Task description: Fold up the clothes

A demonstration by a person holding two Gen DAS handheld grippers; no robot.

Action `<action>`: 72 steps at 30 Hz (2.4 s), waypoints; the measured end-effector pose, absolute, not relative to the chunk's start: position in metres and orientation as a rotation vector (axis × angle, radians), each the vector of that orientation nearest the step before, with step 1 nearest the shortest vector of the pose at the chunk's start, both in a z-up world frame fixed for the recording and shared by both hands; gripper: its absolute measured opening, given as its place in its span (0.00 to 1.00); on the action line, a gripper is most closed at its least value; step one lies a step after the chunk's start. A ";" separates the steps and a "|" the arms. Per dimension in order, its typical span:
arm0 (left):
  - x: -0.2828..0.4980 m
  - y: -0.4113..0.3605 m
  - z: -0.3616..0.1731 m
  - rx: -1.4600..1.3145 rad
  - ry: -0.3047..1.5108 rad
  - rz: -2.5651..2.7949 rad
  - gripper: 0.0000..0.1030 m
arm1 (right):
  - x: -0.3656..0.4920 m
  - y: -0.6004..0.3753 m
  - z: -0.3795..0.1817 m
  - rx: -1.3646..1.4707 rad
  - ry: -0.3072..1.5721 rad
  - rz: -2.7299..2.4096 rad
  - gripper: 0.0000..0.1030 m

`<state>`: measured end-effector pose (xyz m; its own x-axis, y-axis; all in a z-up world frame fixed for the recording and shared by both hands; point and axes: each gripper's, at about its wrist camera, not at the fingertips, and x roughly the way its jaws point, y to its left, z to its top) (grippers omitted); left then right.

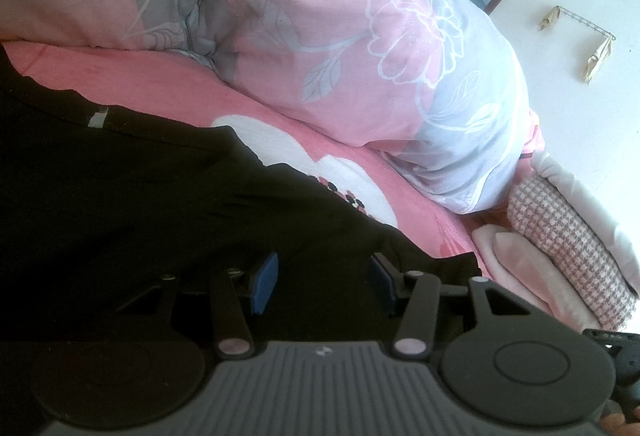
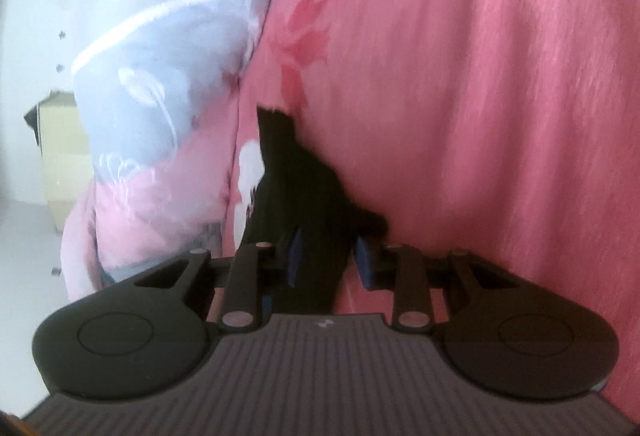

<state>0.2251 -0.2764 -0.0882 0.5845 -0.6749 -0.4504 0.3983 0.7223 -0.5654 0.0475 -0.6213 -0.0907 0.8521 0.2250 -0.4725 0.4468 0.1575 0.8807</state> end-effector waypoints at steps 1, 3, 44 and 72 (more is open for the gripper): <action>0.225 -0.276 -0.088 -0.434 0.700 -0.649 0.50 | 0.047 -0.621 -0.089 1.411 0.570 -0.185 0.20; 0.225 -0.276 -0.088 -0.435 0.700 -0.649 0.50 | 0.046 -0.621 -0.086 1.373 0.553 -0.212 0.11; 0.225 -0.275 -0.090 -0.441 0.698 -0.651 0.50 | 0.098 -0.549 -0.041 0.347 0.676 -0.013 0.10; 0.226 -0.275 -0.092 -0.453 0.697 -0.655 0.51 | 0.126 -0.584 -0.028 -0.090 0.670 -0.355 0.12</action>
